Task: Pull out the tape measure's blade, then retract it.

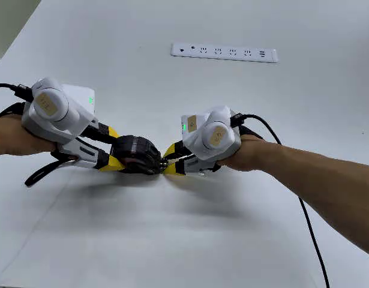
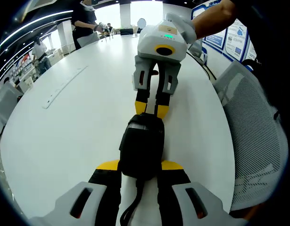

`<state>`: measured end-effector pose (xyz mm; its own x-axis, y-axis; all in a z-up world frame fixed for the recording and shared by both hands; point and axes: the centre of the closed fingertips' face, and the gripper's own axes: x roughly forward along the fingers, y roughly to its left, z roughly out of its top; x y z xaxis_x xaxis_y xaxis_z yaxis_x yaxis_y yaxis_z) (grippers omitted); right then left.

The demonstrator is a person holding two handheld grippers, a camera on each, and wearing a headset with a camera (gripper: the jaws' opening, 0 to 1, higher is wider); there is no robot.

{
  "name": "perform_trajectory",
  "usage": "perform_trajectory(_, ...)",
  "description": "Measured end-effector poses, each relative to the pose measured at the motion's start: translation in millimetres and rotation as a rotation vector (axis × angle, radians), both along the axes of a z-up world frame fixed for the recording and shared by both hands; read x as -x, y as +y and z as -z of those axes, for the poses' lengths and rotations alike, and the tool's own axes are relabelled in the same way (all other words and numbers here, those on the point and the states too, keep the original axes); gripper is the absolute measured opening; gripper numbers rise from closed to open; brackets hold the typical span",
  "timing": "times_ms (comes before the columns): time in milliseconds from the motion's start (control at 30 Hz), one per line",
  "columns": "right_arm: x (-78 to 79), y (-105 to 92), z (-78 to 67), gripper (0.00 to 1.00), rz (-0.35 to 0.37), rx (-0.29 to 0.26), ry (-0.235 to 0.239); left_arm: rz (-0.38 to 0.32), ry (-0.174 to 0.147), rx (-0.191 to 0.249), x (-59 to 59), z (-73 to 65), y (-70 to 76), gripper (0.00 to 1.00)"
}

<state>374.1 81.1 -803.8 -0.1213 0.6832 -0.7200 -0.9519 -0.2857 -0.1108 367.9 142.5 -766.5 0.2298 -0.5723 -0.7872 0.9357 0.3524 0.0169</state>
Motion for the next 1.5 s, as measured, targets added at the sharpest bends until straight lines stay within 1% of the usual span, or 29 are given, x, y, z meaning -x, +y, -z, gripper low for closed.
perform_trajectory(567,-3.4,-14.3,-0.8,0.08,0.004,0.023,-0.001,-0.004,0.007,0.003,-0.4,-0.8,0.0,0.23)
perform_trajectory(933,-5.6,-24.4,-0.3,0.08,0.013,0.03,0.002,-0.007,0.012,0.006,-1.7,-0.7,0.5,0.23)
perform_trajectory(1500,-7.0,-39.1,0.7,0.08,0.03,0.041,0.007,-0.009,0.013,0.005,-0.5,-1.3,-1.2,0.23)
